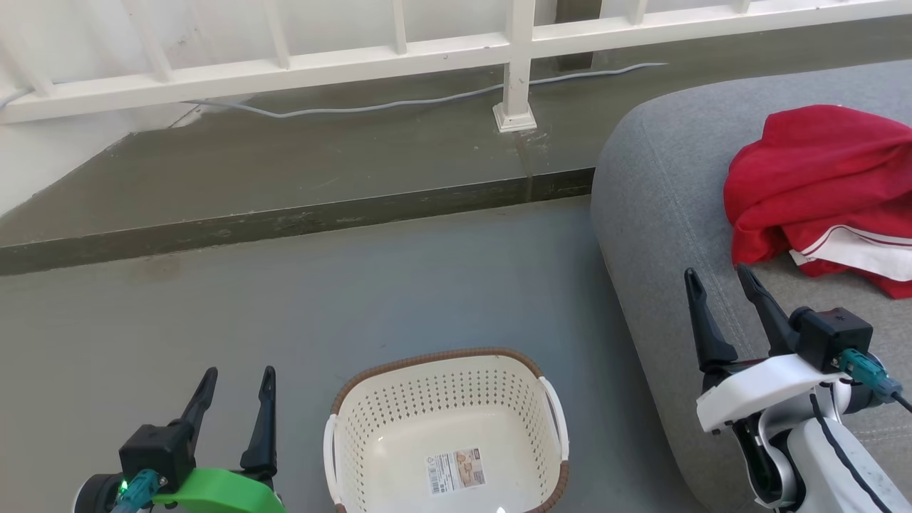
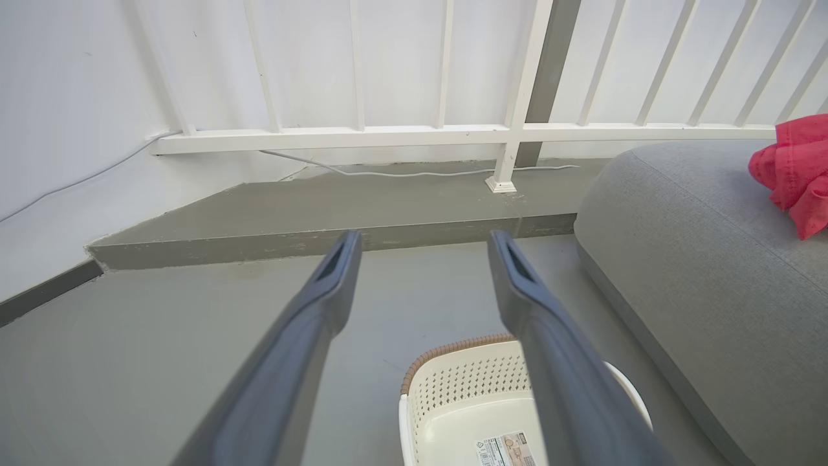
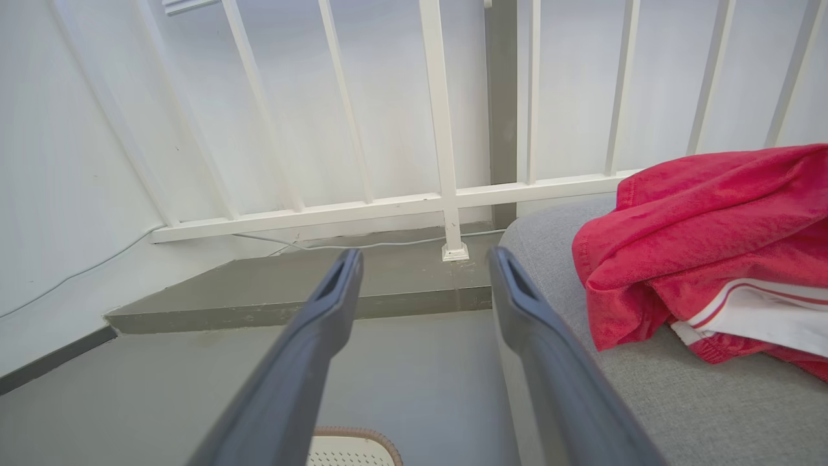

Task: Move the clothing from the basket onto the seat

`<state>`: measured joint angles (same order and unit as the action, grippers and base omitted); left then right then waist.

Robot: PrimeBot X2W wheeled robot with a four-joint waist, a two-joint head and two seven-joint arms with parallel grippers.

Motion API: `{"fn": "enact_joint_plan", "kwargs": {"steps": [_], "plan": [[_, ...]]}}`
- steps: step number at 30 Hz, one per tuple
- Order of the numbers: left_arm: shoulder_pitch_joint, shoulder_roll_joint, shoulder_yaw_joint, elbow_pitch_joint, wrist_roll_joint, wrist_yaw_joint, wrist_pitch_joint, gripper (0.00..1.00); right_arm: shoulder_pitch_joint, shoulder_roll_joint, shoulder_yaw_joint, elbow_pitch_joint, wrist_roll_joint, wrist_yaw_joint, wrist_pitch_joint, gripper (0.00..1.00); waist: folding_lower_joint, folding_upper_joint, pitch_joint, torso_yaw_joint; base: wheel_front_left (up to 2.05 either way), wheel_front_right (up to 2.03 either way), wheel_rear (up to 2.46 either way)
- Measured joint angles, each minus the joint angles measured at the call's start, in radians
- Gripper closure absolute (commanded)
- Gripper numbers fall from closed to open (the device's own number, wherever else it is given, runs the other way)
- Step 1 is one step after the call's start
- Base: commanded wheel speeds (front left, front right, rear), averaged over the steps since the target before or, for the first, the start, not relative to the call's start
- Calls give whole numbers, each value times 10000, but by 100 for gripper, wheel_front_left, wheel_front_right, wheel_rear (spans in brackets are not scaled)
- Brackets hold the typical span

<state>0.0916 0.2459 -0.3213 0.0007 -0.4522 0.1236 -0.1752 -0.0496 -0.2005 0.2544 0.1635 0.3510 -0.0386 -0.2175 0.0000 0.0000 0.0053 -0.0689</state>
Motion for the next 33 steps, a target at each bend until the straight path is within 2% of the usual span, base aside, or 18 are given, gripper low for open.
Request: {"fn": "enact_joint_plan", "kwargs": {"steps": [7, 8, 18, 33], "plan": [[21, -67, 77, -94, 316, 0, 86, 0, 213, -79, -36, -224, 0, -75, 115, 0, 0, 0, 5, 20, 0, 0, 0], [27, -84, 90, -100, 349, 0, 88, 100, 214, -90, -42, -261, 0, -77, 117, 100, 0, 0, 6, 24, 0, 0, 0], [169, -376, -56, 230, 88, -86, 163, 100, 579, 134, -81, 88, 328, -17, 119, 100, 0, 0, 11, 56, 0, 0, 0], [198, -619, 405, 251, -2011, -280, 401, 100, 575, 387, -571, 115, 2491, 209, 598, 100, 0, 0, 13, 159, 0, 0, 0]]}}
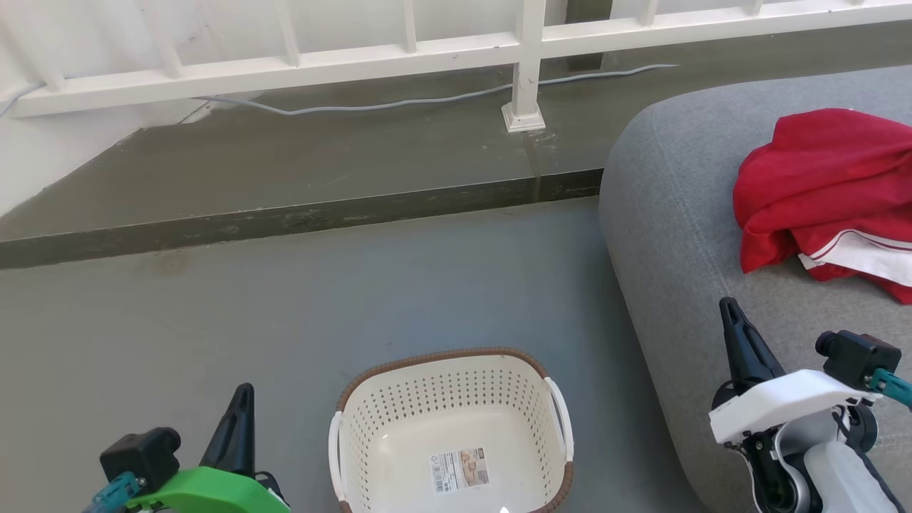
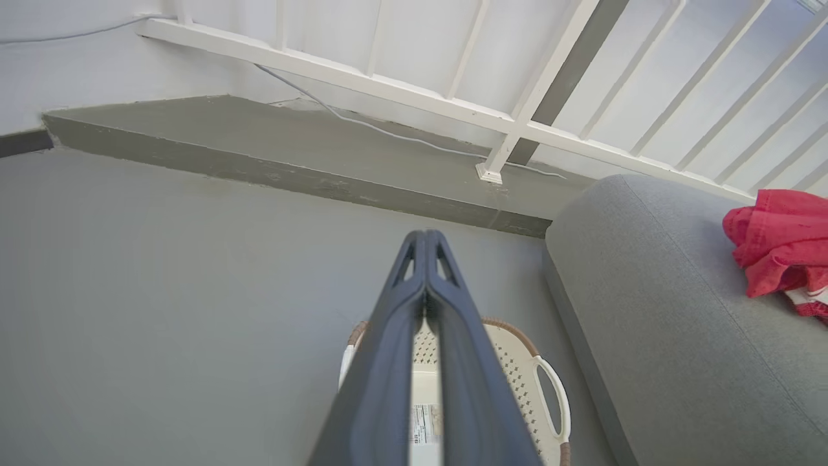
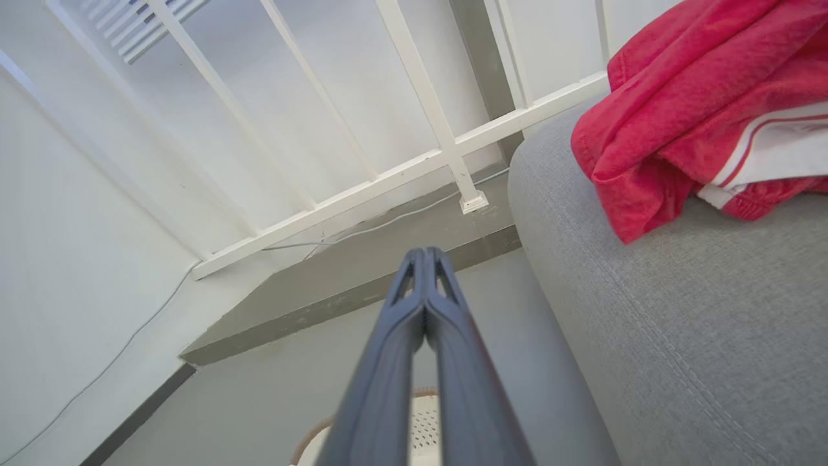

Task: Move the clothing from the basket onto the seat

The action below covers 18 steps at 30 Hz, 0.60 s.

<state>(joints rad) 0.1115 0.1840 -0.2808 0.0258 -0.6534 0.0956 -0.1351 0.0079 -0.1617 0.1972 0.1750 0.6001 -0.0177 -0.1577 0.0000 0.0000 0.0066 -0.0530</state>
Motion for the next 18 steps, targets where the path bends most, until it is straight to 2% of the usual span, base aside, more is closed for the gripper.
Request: {"fn": "enact_joint_plan", "kwargs": {"steps": [18], "plan": [[-52, -119, 619, 360, -2174, -430, 393, 100, -29, 240, -683, 215, 2171, 293, 546, 100, 0, 0, -2, 112, 0, 0, 0]]}}
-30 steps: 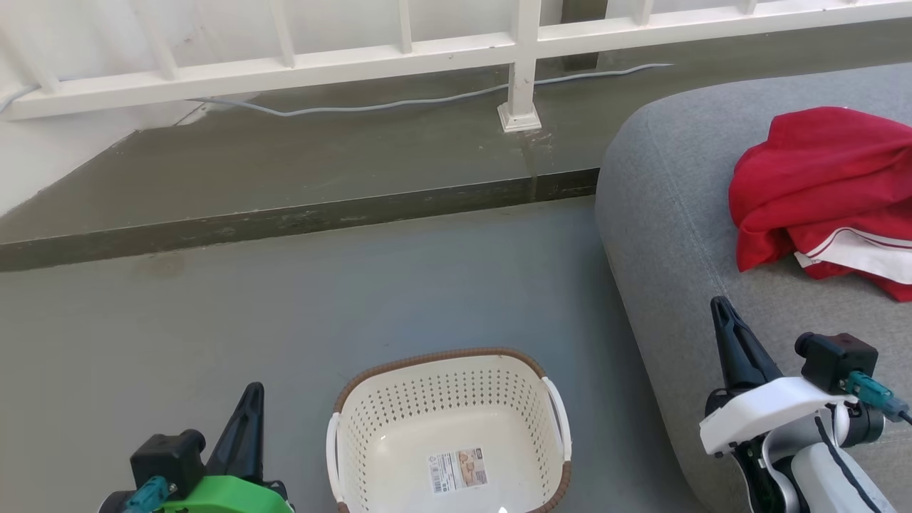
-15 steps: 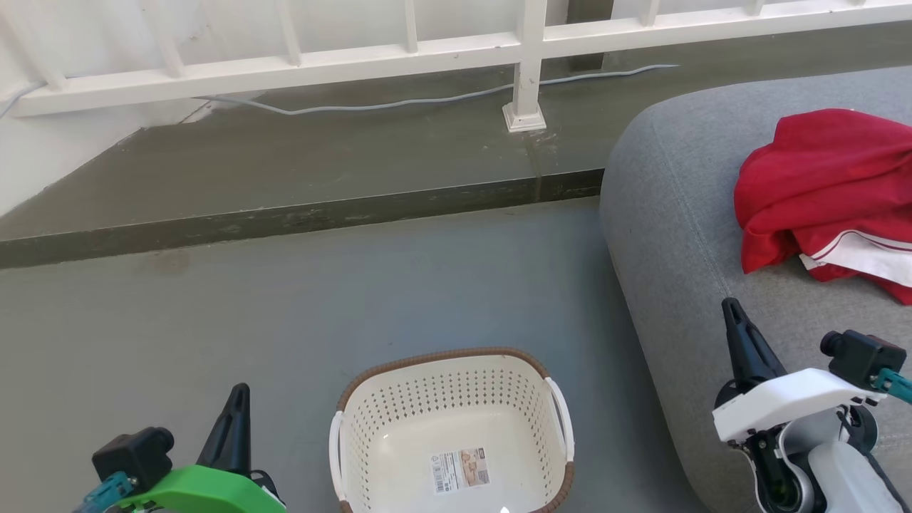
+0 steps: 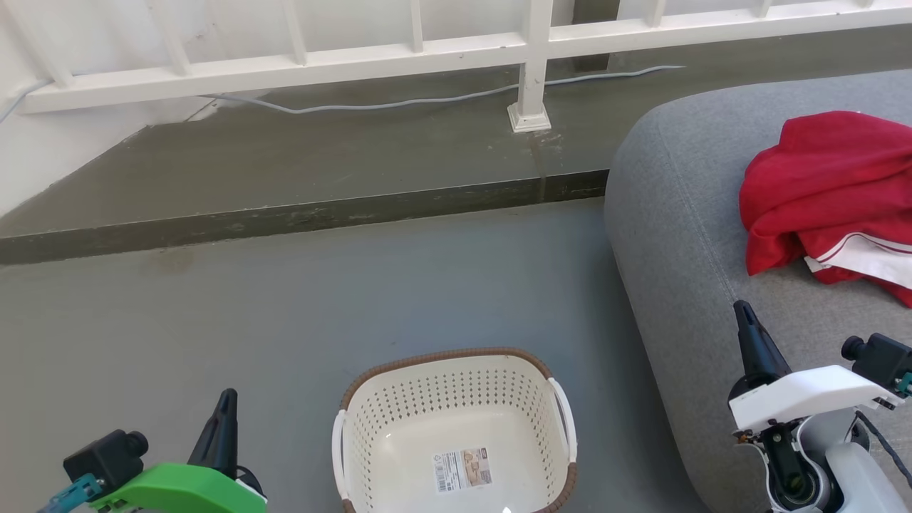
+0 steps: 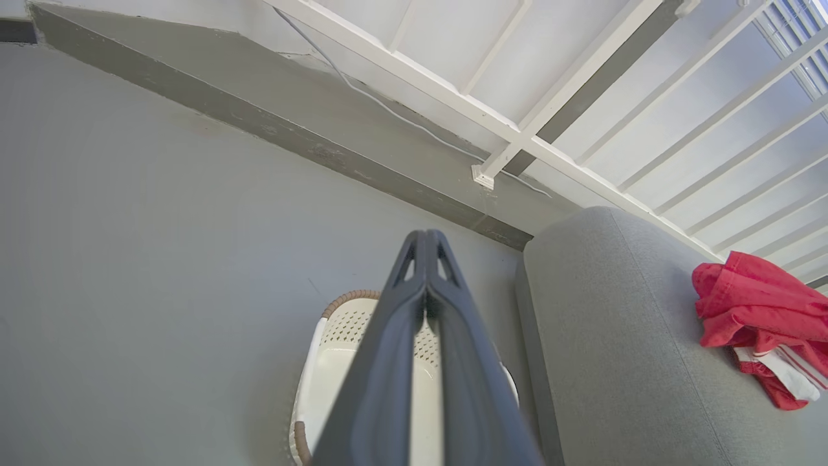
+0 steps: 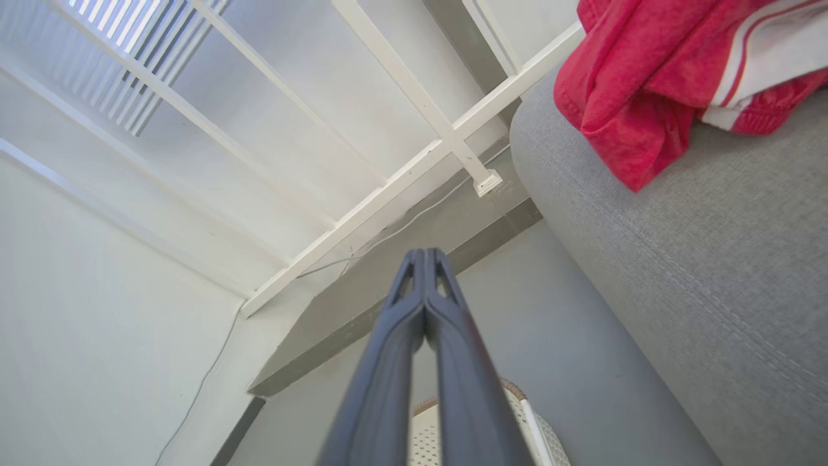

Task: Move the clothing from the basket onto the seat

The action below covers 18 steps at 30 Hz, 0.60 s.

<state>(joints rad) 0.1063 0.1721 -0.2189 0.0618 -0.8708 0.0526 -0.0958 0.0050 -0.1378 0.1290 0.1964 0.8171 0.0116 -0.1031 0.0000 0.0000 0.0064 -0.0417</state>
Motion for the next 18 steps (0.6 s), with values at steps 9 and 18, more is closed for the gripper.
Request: {"fn": "enact_joint_plan", "kwargs": {"steps": [9, 18], "plan": [[-156, -63, 301, 272, -1158, -184, 249, 100, -35, 105, -330, 100, 1127, 146, 311, 100, 0, 0, -4, 57, 0, 0, 0], [-332, -230, 604, 545, -2280, -428, 428, 100, -186, 184, -667, 219, 2245, 314, 571, 100, 0, 0, -8, 115, 0, 0, 0]]}}
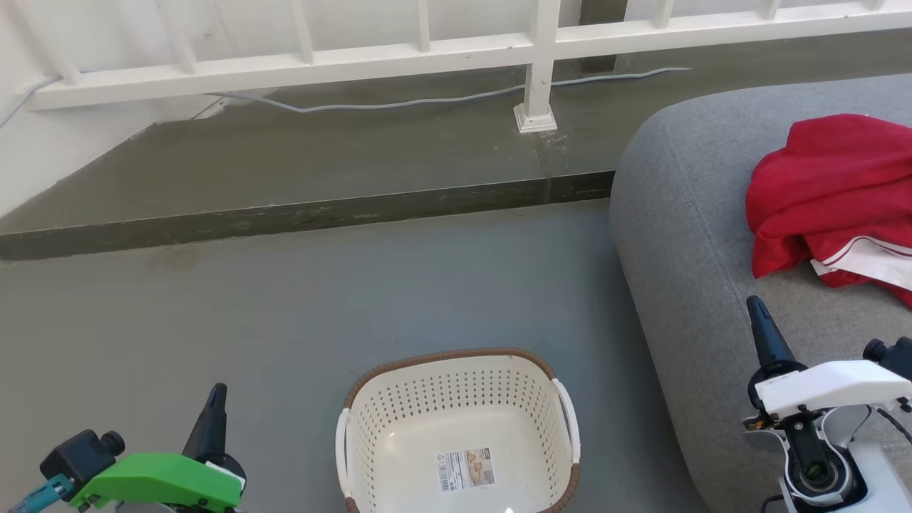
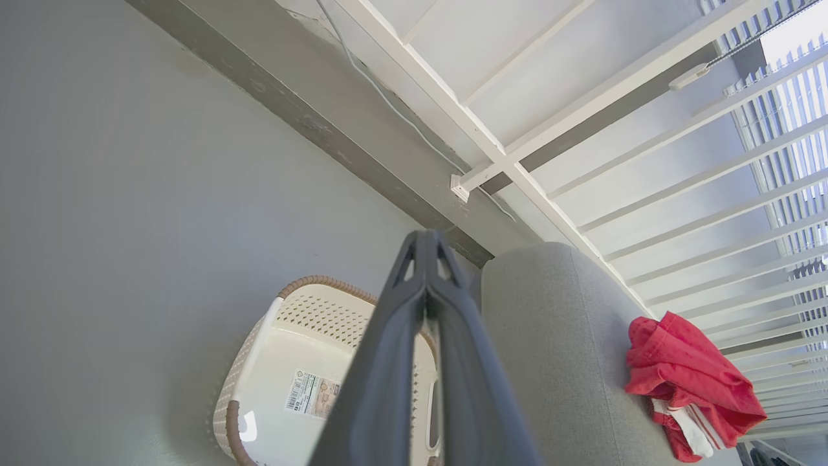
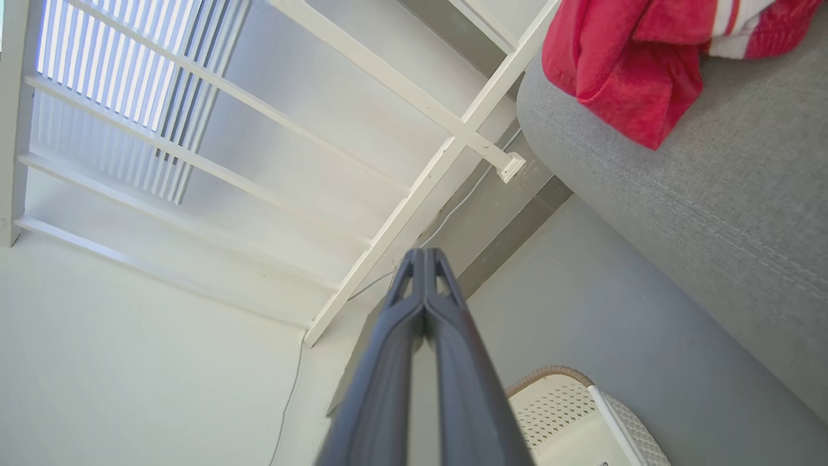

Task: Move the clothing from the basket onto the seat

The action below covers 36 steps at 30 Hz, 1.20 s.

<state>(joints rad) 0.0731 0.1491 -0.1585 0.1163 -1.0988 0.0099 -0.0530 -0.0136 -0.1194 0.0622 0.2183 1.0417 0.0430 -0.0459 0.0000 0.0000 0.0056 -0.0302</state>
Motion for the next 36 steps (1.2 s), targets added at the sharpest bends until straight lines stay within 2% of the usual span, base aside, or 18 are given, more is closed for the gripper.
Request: {"fn": "enact_joint_plan", "kwargs": {"steps": [36], "plan": [[-796, -412, 1221, 1022, -4368, -911, 721, 100, -281, 537, -1325, 479, 4424, 545, 1055, 100, 0, 0, -19, 232, 0, 0, 0]]}}
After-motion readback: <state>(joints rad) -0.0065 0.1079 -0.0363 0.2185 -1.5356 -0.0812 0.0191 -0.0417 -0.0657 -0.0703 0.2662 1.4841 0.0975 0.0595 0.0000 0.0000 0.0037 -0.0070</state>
